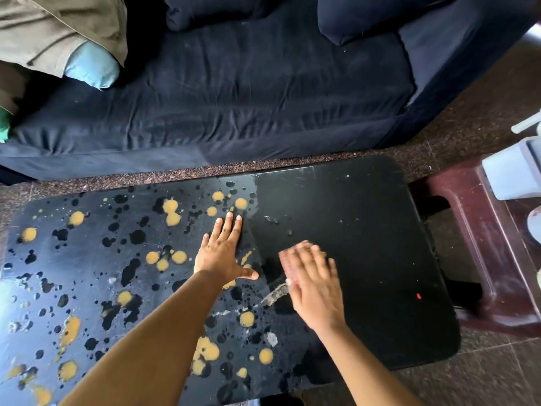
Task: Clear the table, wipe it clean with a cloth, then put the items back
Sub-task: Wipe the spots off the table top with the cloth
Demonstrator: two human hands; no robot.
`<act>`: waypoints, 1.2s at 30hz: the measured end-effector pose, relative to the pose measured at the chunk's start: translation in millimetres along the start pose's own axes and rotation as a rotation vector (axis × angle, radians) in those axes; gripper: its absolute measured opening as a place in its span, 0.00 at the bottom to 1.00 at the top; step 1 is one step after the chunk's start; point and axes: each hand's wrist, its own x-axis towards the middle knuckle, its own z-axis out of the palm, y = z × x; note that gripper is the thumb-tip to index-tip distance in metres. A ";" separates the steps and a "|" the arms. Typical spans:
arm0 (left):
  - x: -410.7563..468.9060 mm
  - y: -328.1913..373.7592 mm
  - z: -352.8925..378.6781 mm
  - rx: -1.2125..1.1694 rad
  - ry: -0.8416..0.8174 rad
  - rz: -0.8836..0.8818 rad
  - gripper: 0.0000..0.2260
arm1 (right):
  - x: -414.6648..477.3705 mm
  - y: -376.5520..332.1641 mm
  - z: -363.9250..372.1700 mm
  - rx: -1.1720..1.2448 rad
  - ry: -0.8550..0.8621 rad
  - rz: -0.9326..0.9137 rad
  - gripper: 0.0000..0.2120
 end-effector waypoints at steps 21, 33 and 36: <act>-14.1 9.8 11.7 -0.147 0.064 -0.107 0.55 | -29.2 -33.7 7.5 0.061 0.002 -0.070 0.28; -121.4 23.3 83.6 -0.186 0.312 -0.120 0.27 | -62.7 -46.3 8.8 0.097 0.011 -0.107 0.27; -138.2 28.0 100.8 -0.128 0.297 -0.083 0.25 | -69.1 -19.0 10.9 0.044 -0.011 -0.128 0.27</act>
